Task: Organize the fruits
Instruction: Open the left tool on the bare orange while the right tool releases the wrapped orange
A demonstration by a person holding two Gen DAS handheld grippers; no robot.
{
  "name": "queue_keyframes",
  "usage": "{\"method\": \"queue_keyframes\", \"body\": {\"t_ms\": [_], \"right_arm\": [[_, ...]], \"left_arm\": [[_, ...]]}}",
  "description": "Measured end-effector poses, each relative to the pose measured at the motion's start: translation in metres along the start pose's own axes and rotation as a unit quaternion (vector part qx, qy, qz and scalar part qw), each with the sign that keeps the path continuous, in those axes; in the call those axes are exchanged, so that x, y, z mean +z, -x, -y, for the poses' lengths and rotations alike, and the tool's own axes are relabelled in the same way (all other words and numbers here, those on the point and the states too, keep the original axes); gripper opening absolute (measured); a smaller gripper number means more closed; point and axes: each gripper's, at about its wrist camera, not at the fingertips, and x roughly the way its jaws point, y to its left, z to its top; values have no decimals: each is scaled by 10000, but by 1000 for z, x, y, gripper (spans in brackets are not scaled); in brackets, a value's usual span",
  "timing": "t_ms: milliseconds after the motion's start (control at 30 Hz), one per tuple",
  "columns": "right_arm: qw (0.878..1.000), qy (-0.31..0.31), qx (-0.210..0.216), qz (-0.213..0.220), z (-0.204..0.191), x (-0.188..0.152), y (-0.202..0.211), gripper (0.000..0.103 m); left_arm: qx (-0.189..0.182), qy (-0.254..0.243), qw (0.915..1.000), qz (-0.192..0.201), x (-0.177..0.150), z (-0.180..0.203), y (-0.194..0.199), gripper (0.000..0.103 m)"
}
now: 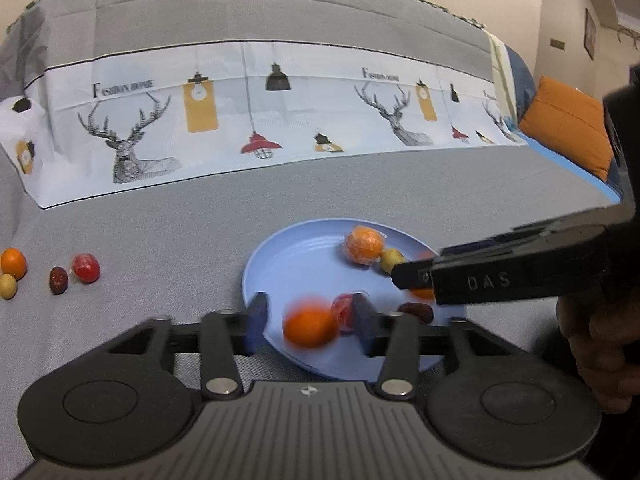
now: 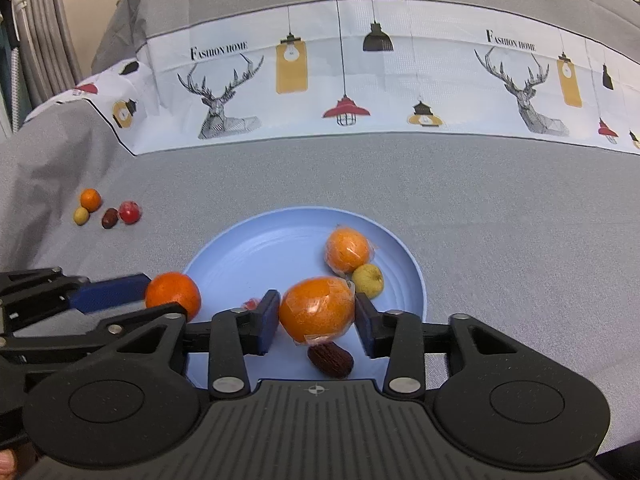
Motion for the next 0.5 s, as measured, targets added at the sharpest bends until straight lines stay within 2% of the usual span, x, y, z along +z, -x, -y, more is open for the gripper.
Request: {"method": "queue_keyframes", "body": {"t_ms": [500], "right_arm": [[10000, 1, 12, 16, 1, 0, 0, 63]], "left_arm": [[61, 120, 9999, 10, 1, -2, 2, 54]]}}
